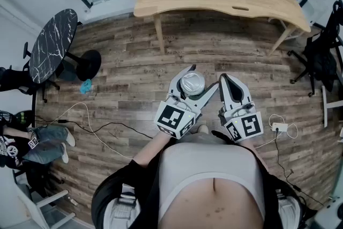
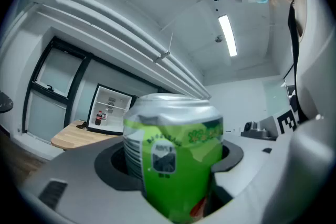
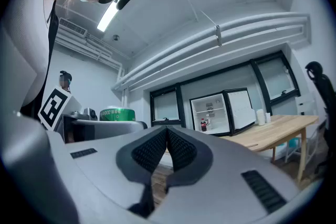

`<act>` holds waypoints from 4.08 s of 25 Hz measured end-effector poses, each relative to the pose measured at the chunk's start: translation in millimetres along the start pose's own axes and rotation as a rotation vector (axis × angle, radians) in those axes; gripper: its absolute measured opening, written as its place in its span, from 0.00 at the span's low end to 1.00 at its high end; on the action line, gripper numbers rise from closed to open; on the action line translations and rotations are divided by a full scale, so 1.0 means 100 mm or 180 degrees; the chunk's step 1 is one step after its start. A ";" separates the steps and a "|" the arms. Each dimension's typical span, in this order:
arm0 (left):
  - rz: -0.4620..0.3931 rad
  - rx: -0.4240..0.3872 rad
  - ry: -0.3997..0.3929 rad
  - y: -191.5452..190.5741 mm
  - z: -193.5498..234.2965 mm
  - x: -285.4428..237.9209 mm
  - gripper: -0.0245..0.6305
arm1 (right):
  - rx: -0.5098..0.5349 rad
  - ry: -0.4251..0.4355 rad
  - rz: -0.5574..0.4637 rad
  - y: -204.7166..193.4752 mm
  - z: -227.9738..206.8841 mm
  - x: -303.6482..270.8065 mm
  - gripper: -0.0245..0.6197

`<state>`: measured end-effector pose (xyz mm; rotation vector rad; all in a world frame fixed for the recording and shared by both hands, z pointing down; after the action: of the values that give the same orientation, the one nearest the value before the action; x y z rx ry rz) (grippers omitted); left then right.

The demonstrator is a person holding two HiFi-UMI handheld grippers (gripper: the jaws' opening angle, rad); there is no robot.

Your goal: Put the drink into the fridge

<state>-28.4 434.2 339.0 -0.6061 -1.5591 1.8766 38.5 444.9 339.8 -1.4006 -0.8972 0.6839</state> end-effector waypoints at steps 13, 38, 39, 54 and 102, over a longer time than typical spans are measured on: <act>-0.0019 -0.0003 0.0001 0.01 0.06 0.04 0.57 | 0.0027 0.0022 0.0011 -0.03 0.05 -0.07 0.08; -0.0055 0.0041 -0.0121 0.04 0.51 0.44 0.57 | -0.0154 -0.0233 -0.0014 -0.26 0.48 -0.30 0.08; -0.0049 0.0053 -0.0124 0.03 0.52 0.44 0.57 | -0.0152 -0.0262 0.0015 -0.28 0.48 -0.28 0.08; 0.0038 0.0143 -0.0109 -0.11 0.86 0.03 0.57 | -0.0220 -0.0319 0.0039 -0.42 0.07 -0.65 0.08; -0.0249 0.0033 0.0289 0.28 1.80 -2.45 0.57 | -0.0181 0.0138 -0.0150 -0.24 -2.21 -2.34 0.08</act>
<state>15.0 132.3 338.2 -0.6084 -1.4929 1.7737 102.6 128.2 345.5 -1.4349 -0.9187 0.5942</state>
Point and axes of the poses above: the fingertips, and each gripper's own axes: x backward along the fingers, z to its left, y out of its top, the point moved 1 cm from there along x, backward along the fingers, and after that the axes turned 2 degrees about x, right-handed, at the moved point
